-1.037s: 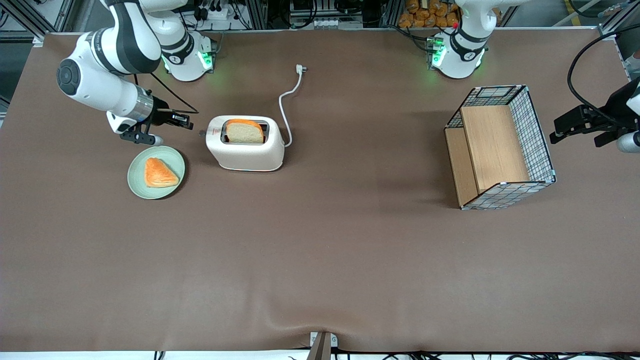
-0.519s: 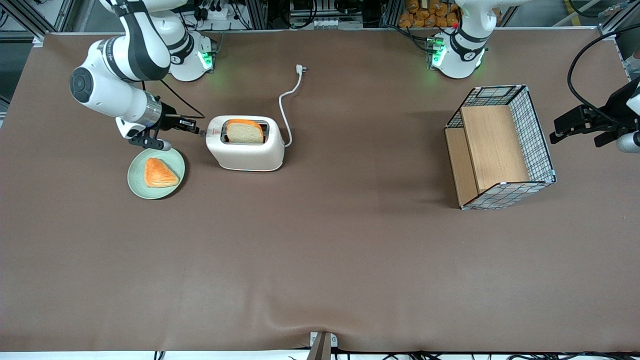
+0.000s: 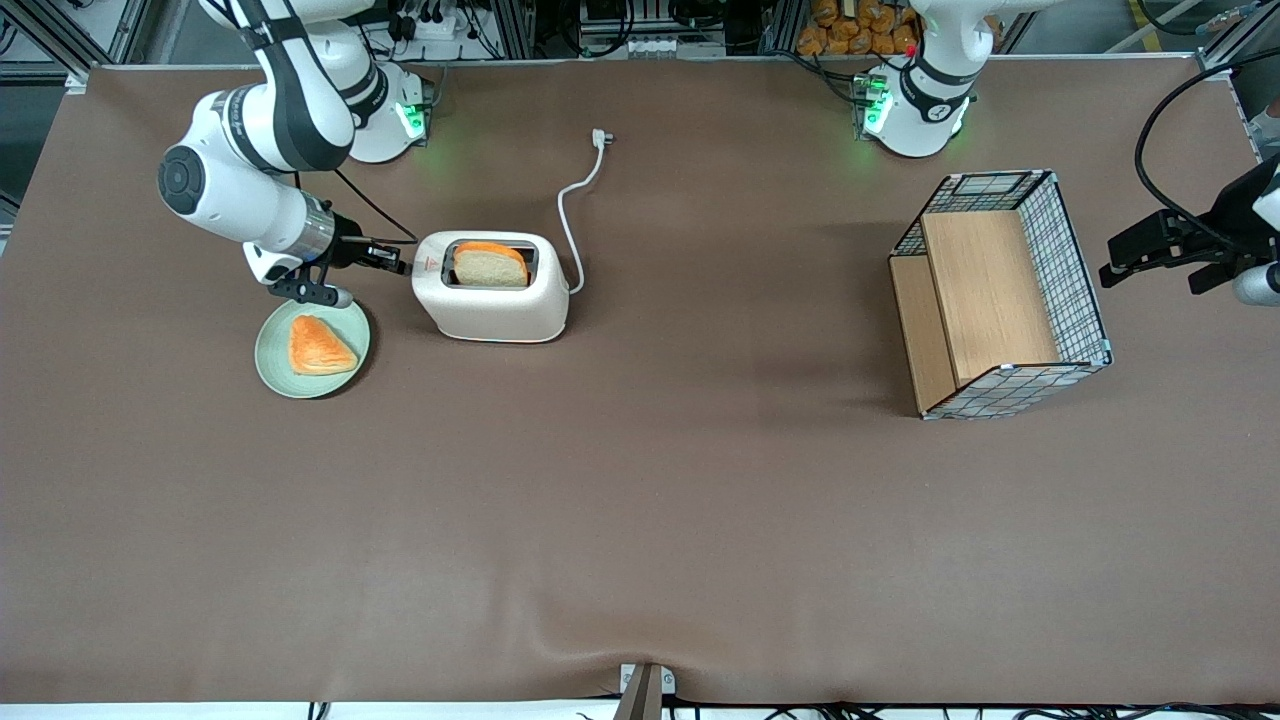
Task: Press toaster button with right arm
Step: 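Lower the right gripper onto the toaster's lever beside the knob, then press the toaster lever down with the right gripper and hold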
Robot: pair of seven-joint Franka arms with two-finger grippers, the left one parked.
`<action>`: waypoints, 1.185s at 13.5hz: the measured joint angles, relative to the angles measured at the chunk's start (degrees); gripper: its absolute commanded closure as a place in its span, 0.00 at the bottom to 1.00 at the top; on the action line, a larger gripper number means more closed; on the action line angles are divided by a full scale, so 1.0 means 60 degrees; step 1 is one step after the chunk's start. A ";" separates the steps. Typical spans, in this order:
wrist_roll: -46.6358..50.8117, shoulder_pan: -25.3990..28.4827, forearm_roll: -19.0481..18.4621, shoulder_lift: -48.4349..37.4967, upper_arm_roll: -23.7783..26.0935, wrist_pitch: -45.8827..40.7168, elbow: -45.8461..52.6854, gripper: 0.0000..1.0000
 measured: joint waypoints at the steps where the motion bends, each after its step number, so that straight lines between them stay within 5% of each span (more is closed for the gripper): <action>1: 0.0000 0.0046 0.0000 0.0059 0.0000 0.0113 -0.0027 1.00; 16: -0.0405 0.0196 0.0172 0.0431 0.0005 0.1002 -0.0362 1.00</action>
